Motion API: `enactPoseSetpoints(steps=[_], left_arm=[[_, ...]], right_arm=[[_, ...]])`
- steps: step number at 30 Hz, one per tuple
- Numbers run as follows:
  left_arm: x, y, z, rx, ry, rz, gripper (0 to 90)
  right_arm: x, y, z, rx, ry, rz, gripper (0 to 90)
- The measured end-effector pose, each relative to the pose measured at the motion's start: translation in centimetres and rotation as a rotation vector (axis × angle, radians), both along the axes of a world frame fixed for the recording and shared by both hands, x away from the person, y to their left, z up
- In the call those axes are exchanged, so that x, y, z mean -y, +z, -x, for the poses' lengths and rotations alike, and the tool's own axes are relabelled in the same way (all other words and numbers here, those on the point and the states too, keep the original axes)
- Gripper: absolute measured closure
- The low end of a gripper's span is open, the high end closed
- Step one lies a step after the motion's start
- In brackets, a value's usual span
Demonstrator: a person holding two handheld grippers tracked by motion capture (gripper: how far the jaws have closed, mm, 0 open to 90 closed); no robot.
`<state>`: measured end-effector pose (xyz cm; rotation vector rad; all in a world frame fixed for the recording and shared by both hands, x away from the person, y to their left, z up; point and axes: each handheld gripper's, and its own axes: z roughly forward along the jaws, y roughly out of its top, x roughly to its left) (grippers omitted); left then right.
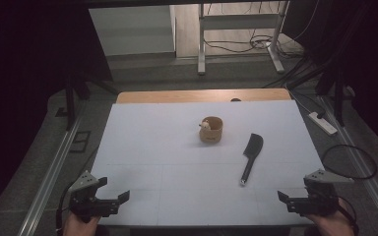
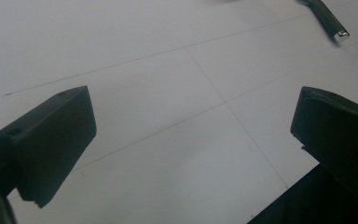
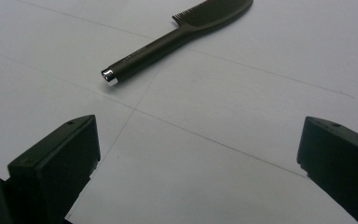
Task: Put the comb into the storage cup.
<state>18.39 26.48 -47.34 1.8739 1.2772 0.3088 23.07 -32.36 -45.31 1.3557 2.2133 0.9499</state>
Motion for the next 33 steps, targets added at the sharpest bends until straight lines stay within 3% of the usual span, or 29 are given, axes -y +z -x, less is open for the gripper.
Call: enactPoseSetpoints(steps=[17, 33], left_arm=[[-0.06, -0.01, 0.01, -0.002, -0.008, 0.008, 0.2], [-0.08, 0.1, 0.24, 0.029, -0.002, 0.019, 0.0]], right_arm=[[-0.42, -0.07, 0.01, -0.007, 0.03, 0.032, 0.0], [-0.59, 0.06, -0.33, -0.018, 0.056, 0.001, 0.0]])
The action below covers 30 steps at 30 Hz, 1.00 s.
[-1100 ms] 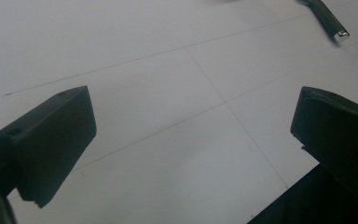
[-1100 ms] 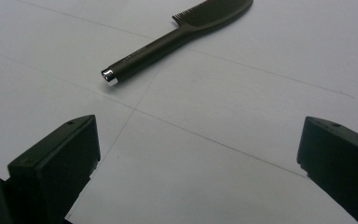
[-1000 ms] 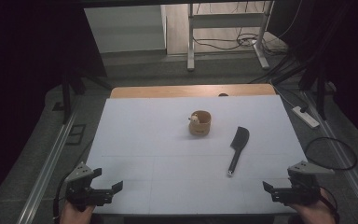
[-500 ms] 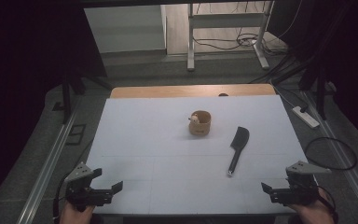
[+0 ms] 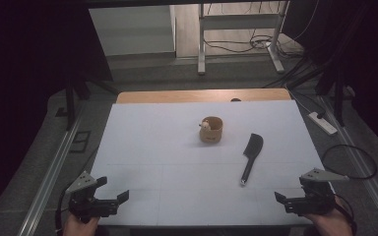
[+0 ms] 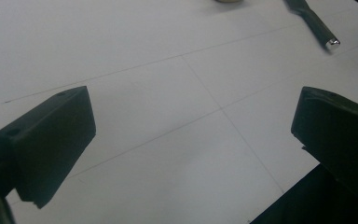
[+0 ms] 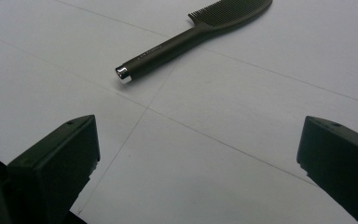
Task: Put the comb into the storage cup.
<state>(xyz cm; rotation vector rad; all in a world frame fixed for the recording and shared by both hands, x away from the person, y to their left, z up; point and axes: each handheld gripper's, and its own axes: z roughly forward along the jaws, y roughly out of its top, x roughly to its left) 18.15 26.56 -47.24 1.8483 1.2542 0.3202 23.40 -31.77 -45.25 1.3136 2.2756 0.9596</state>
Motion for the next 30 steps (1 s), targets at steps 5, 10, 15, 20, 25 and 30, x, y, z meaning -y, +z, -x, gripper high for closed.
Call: enactPoseSetpoints(steps=[5, 10, 15, 20, 25, 30], left_arm=[[0.0, -0.1, -0.1, -0.015, -0.006, -0.002, 0.0], [0.2, -0.1, -0.3, -0.024, -0.014, -0.015, 0.0], [0.3, -0.1, -0.3, -0.033, -0.017, -0.025, 0.2], [0.4, -0.1, -0.4, -0.043, -0.02, -0.034, 0.7], [0.5, -0.1, -0.5, -0.053, -0.024, -0.035, 0.7], [0.4, -0.2, -0.5, -0.053, -0.024, -0.033, 0.7]], right_arm=[[-0.2, 0.0, -0.3, -0.008, 0.02, 0.0, 0.0], [-0.4, -0.1, -0.5, -0.004, 0.028, -0.008, 0.0], [-0.5, 0.1, -0.8, 0.006, 0.033, -0.036, 0.0], [-0.8, 0.2, -1.3, -0.016, 0.07, -0.022, 0.0], [-1.3, 0.4, -1.9, -0.014, 0.084, -0.012, 0.0], [-1.6, 0.6, -2.6, -0.012, 0.078, -0.01, 0.0]])
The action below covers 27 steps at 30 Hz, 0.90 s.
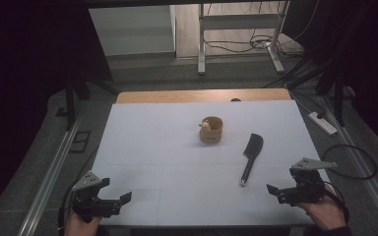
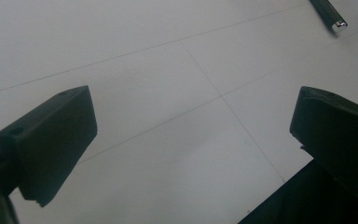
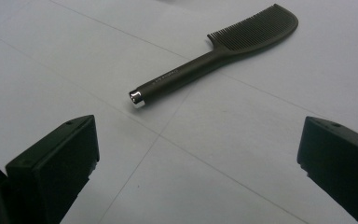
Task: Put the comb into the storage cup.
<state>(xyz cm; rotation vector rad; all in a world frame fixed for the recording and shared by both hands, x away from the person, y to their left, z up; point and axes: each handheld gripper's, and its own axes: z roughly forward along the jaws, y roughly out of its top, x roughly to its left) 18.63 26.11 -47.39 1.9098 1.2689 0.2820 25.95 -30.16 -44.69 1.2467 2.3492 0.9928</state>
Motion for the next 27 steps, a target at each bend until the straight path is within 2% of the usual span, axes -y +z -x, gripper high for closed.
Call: enactPoseSetpoints(steps=[6, 11, 19, 27], left_arm=[[0.0, 0.0, 0.0, -0.001, 0.001, -0.001, 0.7], [0.1, 0.0, 0.0, -0.003, 0.001, -0.003, 0.7], [0.1, 0.0, 0.0, -0.002, 0.0, -0.004, 0.7], [0.1, 0.0, 0.0, -0.002, -0.002, -0.006, 0.7]], right_arm=[[-0.4, 0.0, -0.5, -0.008, 0.012, 0.003, 0.0], [-0.8, -0.2, -1.2, -0.04, 0.027, 0.007, 0.0], [-1.8, -0.4, -2.1, -0.023, 0.052, 0.003, 0.0], [-2.5, -0.7, -2.8, -0.039, 0.065, 0.025, 0.0]])
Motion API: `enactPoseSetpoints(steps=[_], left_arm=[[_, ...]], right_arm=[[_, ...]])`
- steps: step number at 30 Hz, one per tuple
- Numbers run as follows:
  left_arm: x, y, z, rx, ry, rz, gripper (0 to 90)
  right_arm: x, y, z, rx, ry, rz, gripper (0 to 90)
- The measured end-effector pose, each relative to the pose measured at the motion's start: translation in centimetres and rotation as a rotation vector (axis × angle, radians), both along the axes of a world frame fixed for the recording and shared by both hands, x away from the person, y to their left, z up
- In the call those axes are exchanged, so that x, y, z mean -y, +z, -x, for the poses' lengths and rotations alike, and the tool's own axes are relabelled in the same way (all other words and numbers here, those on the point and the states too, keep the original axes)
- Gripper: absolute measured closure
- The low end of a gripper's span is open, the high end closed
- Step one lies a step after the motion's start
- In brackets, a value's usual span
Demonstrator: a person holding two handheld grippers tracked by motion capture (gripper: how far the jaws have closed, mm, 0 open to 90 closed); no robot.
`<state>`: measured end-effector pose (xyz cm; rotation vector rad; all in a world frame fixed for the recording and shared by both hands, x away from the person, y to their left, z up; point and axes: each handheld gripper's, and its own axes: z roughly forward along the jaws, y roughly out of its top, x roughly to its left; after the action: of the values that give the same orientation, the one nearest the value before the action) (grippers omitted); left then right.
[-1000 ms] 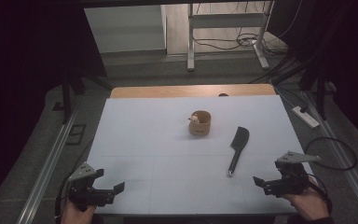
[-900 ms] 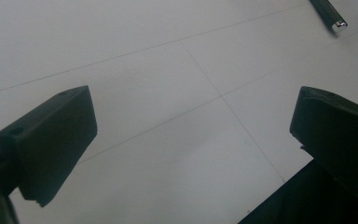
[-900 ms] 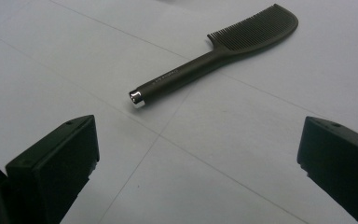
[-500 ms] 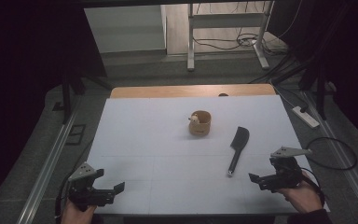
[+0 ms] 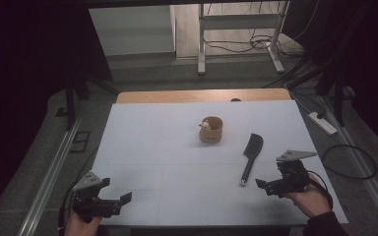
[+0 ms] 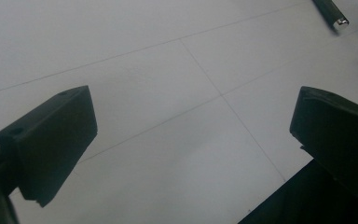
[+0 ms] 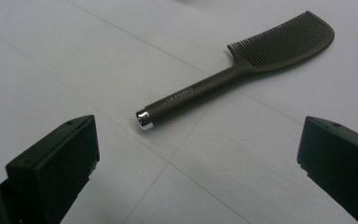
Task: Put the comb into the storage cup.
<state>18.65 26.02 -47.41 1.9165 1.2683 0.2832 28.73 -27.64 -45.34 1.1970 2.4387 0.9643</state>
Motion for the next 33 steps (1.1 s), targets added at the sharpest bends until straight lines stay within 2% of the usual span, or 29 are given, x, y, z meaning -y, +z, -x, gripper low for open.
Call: enactPoseSetpoints(steps=[3, 21, 23, 33], left_arm=[[0.0, 0.0, 0.0, 0.0, 0.0, 0.001, 0.7], [-0.1, 0.0, 0.0, -0.002, 0.0, 0.011, 0.7], [-0.2, 0.0, 0.0, -0.002, 0.001, 0.013, 0.7], [-0.2, 0.0, 0.0, -0.002, 0.002, 0.013, 0.7]], right_arm=[[-0.2, 0.0, -0.2, -0.003, -0.004, -0.009, 0.0], [-2.5, 0.1, -1.8, -0.033, 0.03, 0.014, 0.0], [-2.9, 0.0, -2.1, -0.047, 0.029, 0.023, 0.0], [-4.0, -0.4, -3.0, -0.057, 0.055, 0.076, 0.0]])
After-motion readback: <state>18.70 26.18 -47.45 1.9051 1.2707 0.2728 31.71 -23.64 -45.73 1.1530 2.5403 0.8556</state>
